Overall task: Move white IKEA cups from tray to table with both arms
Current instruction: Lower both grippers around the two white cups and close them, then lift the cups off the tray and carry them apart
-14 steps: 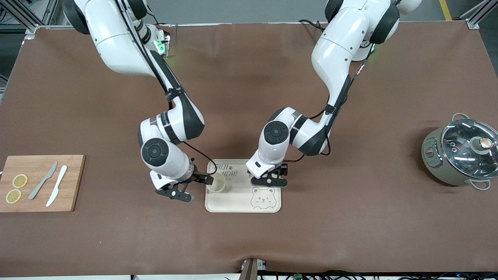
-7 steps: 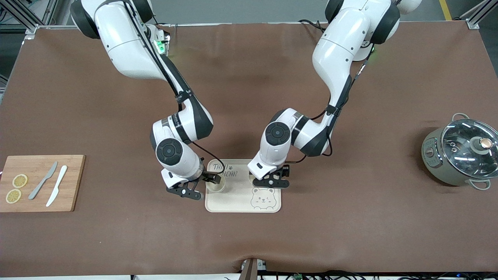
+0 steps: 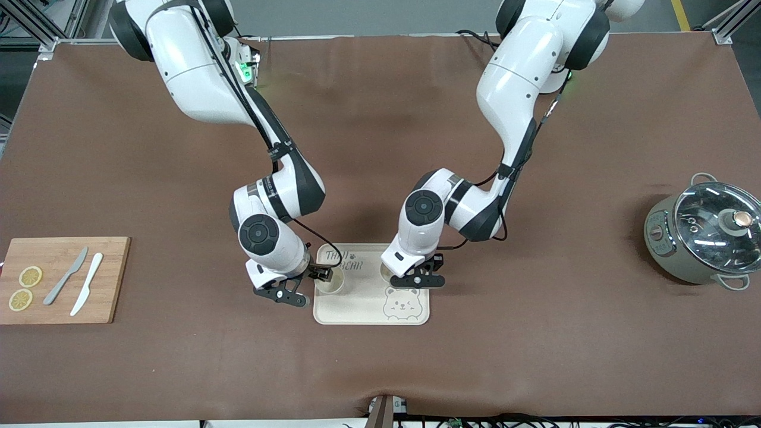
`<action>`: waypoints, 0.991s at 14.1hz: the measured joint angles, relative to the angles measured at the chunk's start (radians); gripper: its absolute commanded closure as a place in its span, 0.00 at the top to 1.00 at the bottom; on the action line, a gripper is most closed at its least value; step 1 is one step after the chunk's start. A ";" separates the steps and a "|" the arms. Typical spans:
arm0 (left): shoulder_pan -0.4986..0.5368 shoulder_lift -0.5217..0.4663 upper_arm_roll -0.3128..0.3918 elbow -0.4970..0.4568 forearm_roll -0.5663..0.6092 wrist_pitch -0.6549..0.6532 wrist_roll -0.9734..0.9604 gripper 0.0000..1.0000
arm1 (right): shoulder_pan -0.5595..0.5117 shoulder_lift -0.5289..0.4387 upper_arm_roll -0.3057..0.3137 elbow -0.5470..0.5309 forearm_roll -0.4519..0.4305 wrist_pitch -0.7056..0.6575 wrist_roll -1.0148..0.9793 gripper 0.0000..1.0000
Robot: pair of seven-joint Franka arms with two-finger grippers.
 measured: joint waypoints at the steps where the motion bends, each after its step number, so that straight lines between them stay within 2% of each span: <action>1: 0.000 0.000 0.000 0.000 0.000 0.000 0.000 0.00 | 0.000 0.000 0.000 0.000 0.000 0.000 0.000 0.39; 4: 0.000 0.000 0.001 0.004 0.000 0.000 -0.009 0.00 | 0.000 0.000 0.000 0.000 0.000 0.001 0.000 0.16; 6: 0.000 -0.004 0.001 0.009 0.000 0.000 -0.025 0.00 | 0.002 0.000 0.001 0.001 0.000 0.006 0.000 0.03; 7: 0.001 -0.007 0.003 0.010 0.000 -0.004 -0.026 0.00 | 0.003 0.000 0.002 0.001 0.000 0.009 0.000 0.00; 10: 0.023 -0.055 0.012 0.026 0.000 -0.110 -0.026 0.00 | 0.015 0.001 0.005 0.010 0.000 0.016 0.002 0.00; 14: 0.094 -0.200 0.006 0.014 0.000 -0.244 0.002 0.00 | 0.015 0.001 -0.004 0.019 0.000 0.014 0.008 0.00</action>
